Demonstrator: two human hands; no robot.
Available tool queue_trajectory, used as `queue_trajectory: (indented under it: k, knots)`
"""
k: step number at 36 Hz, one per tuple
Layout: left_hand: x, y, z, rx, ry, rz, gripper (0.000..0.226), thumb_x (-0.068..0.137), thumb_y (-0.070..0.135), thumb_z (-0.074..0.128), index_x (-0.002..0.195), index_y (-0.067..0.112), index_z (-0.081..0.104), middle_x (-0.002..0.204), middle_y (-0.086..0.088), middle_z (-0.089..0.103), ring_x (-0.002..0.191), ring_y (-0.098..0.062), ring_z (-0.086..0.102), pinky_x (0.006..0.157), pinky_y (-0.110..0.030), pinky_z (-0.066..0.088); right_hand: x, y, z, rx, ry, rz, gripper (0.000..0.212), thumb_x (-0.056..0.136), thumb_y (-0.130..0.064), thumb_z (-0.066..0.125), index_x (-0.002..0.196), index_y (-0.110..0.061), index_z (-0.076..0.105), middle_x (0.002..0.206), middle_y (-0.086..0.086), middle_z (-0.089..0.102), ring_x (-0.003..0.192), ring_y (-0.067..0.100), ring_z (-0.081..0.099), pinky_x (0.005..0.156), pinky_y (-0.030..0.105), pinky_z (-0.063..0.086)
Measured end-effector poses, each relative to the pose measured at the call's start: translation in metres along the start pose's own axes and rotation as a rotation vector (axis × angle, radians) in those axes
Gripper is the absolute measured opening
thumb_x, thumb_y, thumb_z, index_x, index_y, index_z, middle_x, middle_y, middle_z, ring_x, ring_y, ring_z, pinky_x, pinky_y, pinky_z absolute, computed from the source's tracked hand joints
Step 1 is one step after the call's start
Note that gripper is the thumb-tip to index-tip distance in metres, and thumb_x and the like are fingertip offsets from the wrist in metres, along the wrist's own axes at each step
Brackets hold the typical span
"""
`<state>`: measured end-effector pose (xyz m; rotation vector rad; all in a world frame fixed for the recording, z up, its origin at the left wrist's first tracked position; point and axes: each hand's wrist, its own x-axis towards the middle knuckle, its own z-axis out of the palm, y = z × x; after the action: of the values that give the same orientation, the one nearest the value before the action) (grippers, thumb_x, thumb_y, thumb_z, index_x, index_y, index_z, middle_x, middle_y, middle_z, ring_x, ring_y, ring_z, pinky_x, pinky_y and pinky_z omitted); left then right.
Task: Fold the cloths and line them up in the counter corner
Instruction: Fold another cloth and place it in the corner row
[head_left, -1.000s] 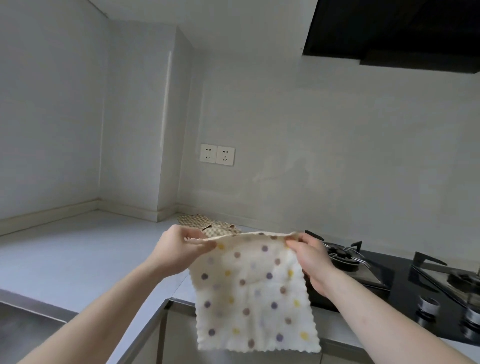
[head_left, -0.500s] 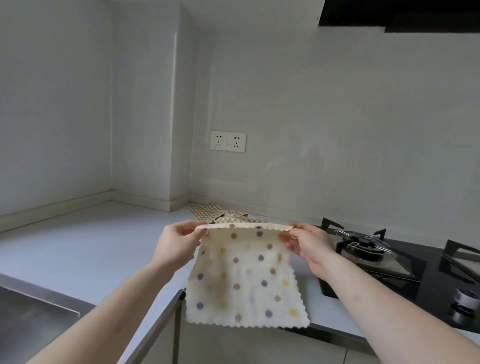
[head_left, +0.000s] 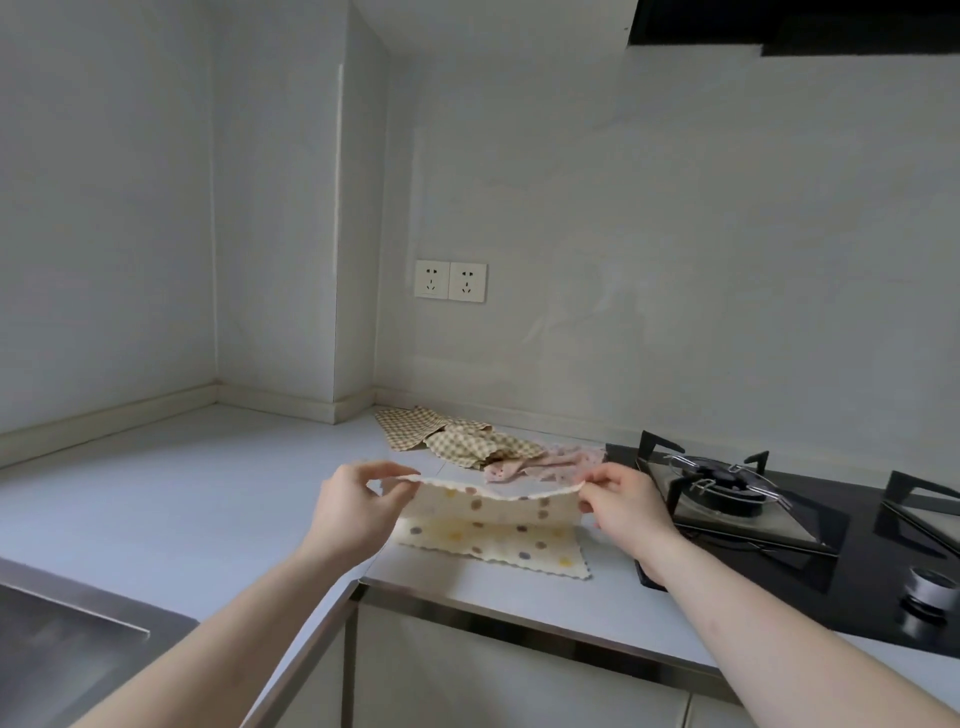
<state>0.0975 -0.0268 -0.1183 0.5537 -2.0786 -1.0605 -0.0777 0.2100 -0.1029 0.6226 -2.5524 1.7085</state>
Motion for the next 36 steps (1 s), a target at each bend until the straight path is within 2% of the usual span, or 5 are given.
queue_trajectory:
  k: [10, 17, 20, 29, 36]
  knots:
    - [-0.005, 0.052, -0.017, -0.349, 0.078, 0.188, 0.015, 0.091, 0.034, 0.074, 0.08, 0.025, 0.08, 0.06, -0.009, 0.044, 0.058, -0.014, 0.038, 0.053, -0.021, 0.037, -0.011, -0.046, -0.023, 0.606, 0.042, 0.051, 0.026, 0.091, 0.004, 0.046, 0.081, -0.006, 0.068, 0.073, 0.008, 0.068, 0.061, 0.018, 0.064, 0.059, 0.025, 0.051]
    - [-0.004, 0.087, -0.031, -0.543, 0.09, 0.138, 0.044, 0.092, 0.033, 0.073, 0.054, 0.015, 0.059, 0.053, 0.006, 0.035, 0.05, -0.013, 0.031, 0.047, -0.02, 0.028, -0.015, -0.08, -0.05, 0.549, 0.031, -0.107, 0.01, 0.089, -0.009, 0.067, 0.081, -0.011, 0.073, 0.072, 0.002, 0.064, 0.057, 0.012, 0.057, 0.052, 0.021, 0.042]
    - [-0.001, 0.089, -0.036, -0.643, 0.068, 0.1, 0.046, 0.092, 0.031, 0.072, 0.07, -0.005, 0.056, 0.056, 0.004, 0.03, 0.05, -0.015, 0.024, 0.049, -0.026, 0.022, -0.018, -0.089, -0.061, 0.527, 0.023, -0.128, 0.007, 0.091, -0.012, 0.068, 0.084, -0.011, 0.069, 0.059, -0.004, 0.054, 0.047, 0.01, 0.041, 0.04, 0.016, 0.031]
    - [-0.003, 0.074, -0.028, -0.45, 0.054, -0.024, 0.041, 0.095, 0.044, 0.066, 0.079, 0.007, 0.074, 0.072, 0.005, 0.074, 0.049, -0.015, 0.035, 0.054, -0.027, 0.034, -0.005, -0.069, -0.052, 0.398, 0.066, -0.061, 0.014, 0.092, -0.025, 0.073, 0.091, -0.011, 0.072, 0.069, 0.002, 0.059, 0.053, 0.011, 0.053, 0.048, 0.021, 0.041]
    - [-0.003, 0.063, -0.016, -0.349, 0.02, 0.076, 0.018, 0.1, 0.035, 0.061, 0.099, 0.025, 0.077, 0.091, 0.013, 0.077, 0.058, -0.003, 0.059, 0.059, -0.025, 0.052, 0.01, -0.052, -0.031, 0.506, 0.071, -0.045, 0.005, 0.098, -0.009, 0.063, 0.101, -0.004, 0.063, 0.085, 0.008, 0.071, 0.069, 0.016, 0.072, 0.061, 0.019, 0.059]
